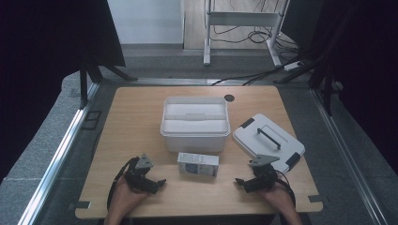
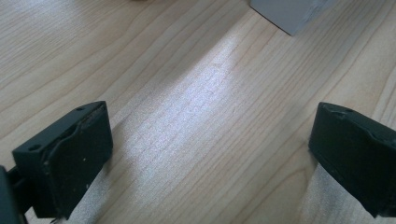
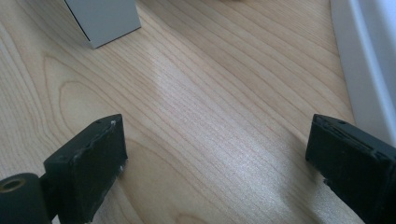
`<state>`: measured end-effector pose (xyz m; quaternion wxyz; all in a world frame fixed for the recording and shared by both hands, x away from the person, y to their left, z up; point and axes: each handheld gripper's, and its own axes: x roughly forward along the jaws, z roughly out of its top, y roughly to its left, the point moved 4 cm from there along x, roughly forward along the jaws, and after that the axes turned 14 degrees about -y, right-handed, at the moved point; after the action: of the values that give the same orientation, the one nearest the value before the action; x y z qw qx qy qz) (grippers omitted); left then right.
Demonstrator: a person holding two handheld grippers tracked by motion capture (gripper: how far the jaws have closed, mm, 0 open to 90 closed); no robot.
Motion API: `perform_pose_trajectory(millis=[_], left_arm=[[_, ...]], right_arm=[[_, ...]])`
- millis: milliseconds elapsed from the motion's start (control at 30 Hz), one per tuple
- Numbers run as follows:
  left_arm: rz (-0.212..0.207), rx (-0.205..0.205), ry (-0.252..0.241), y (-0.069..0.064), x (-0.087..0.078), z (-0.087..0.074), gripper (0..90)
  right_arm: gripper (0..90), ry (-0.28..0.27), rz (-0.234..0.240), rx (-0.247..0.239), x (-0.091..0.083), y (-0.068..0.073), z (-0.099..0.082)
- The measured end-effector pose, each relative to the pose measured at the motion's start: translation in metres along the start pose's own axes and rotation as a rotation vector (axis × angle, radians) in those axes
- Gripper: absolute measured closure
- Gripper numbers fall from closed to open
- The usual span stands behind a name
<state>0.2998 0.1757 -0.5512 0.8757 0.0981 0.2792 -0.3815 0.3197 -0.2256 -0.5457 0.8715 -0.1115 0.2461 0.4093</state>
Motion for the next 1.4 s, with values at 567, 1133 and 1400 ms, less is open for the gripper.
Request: perform_pose_trajectory(millis=[567,1133,1400], left_arm=[[0.001,-0.001,0.000,0.000,0.000,0.000,0.0],[0.002,-0.003,-0.001,0.000,0.000,0.000,0.0],[0.002,-0.003,-0.002,0.000,0.000,0.000,0.0]], right_arm=[[8.9,0.036,0.068,-0.028,-0.005,0.004,0.025],[10.0,0.024,0.236,-0.085,0.021,0.031,0.075],[12.6,0.039,0.290,-0.095,0.046,0.045,0.087]])
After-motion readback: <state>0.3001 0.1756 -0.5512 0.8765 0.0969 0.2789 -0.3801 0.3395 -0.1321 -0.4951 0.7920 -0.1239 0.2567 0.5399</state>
